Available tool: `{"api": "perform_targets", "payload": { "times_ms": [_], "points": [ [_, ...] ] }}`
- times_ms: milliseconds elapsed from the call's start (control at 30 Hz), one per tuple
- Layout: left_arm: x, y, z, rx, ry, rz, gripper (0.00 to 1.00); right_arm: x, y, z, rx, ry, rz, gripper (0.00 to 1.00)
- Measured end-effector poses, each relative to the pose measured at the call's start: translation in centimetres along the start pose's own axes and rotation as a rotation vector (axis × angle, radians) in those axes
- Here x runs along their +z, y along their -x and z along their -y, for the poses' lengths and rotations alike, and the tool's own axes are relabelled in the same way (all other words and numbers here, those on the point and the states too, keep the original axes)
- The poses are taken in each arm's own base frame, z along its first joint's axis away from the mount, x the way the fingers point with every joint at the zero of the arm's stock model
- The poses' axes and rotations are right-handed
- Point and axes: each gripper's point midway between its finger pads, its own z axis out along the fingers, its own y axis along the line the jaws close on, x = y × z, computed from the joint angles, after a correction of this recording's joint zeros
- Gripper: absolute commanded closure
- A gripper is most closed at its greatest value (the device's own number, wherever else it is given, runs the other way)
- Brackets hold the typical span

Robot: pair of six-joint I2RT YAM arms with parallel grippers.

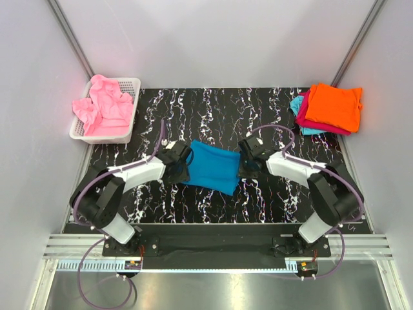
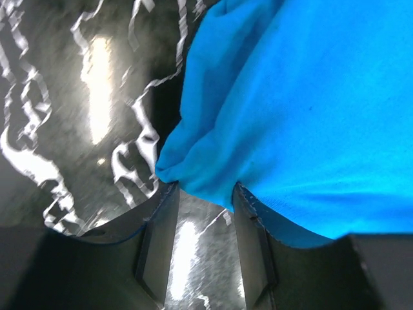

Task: Fold and stack the t-shirts
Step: Fold the tshirt

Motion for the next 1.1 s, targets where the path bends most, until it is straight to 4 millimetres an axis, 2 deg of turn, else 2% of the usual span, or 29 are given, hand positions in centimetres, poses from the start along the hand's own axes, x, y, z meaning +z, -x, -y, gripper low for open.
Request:
{"api": "perform_targets", "payload": {
  "times_ms": [133,267,433,533,600,733,833,1100],
  "points": [
    [-0.8,-1.2,-0.7,0.023,0.023,-0.016,0.57,-1.9,0.4,1.0,-0.004,-0.044,0.025,0.79],
    [-2.4,-1.8,-0.1,0.055,0.001,-0.007,0.56,-3.3,1.1,0.9,-0.020,-0.049,0.045,0.79],
    [-5.3,-1.1,1.5,0.068,-0.083,0.063,0.55,-5.0,2.2,-0.9,-0.059,0.000,0.076,0.81],
    [-6.5,-0.4,2.2,0.064,-0.123,0.101,0.54,-5.5,1.7,-2.6,-0.092,0.052,0.069,0.84],
    [-6.8,0.0,2.5,0.060,-0.133,0.115,0.54,-5.6,0.7,-3.7,-0.112,0.097,0.039,0.87],
    [-6.6,0.5,3.2,0.062,-0.149,0.126,0.54,-5.0,-1.8,-5.3,-0.136,0.180,-0.018,0.90],
    [-5.8,0.7,4.1,0.058,-0.164,0.114,0.54,-4.3,-3.4,-5.9,-0.139,0.209,-0.060,0.91],
    [-2.1,0.1,6.0,0.051,-0.184,0.032,0.55,-2.8,-6.0,-5.6,-0.118,0.225,-0.115,0.94]
  ]
}}
